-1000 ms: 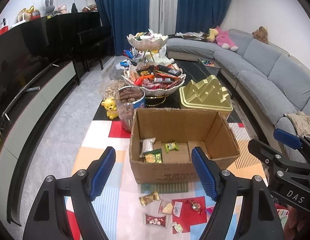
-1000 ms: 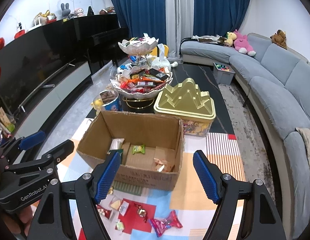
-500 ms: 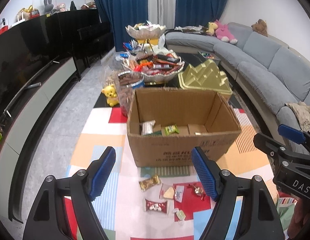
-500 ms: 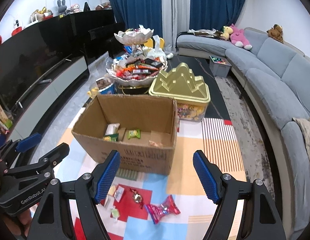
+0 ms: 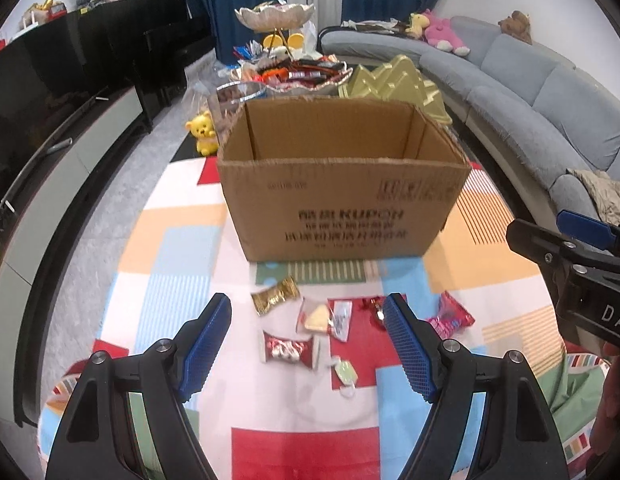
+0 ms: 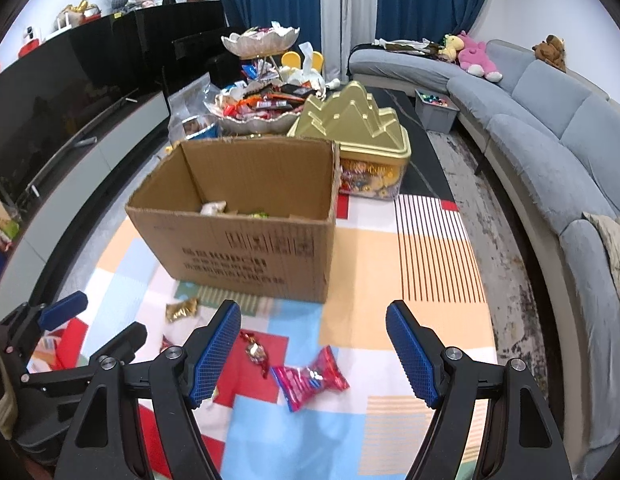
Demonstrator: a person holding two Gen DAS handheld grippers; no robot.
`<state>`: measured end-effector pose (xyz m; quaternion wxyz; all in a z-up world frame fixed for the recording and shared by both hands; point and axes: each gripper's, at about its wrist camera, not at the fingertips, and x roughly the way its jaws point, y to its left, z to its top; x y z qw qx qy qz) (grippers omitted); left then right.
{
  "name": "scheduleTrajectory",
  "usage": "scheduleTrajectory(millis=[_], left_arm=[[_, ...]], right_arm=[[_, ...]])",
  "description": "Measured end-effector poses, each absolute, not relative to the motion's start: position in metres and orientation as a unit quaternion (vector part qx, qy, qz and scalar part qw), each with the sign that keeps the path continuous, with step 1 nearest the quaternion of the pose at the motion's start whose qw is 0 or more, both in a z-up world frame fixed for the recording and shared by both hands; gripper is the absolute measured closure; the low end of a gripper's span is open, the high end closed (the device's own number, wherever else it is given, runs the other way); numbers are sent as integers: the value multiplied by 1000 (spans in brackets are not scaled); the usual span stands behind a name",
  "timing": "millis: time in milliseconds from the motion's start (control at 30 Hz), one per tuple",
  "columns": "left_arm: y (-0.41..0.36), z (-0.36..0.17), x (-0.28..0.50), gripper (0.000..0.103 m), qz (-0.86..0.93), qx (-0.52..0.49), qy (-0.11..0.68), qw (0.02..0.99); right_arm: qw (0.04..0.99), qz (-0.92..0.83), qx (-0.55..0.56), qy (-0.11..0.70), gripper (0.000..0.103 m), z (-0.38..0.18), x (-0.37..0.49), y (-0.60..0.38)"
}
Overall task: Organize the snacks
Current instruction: 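Withdraw both open tools from the box back toward the remaining snacks, then move left tool to pale green candy while right tool approaches pink candy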
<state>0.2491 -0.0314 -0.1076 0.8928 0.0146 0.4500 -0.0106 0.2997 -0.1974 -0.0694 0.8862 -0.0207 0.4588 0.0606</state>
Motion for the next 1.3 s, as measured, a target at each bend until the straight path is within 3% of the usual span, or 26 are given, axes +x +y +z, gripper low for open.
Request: scheduleTrajectory(millis=[300,400,1300], left_arm=[[-40,-133,235,25,0,13,466,884],[-42,-141,234,25,1,12,474,880],[-47,-208,238,26,24,-1,536,844]], right_arm=[[874,87,-45,476,27,-95,288,-198],[870,93,-53,482,19,-104,286,-197],[822,132,-99,545,18,-173,297,-195]])
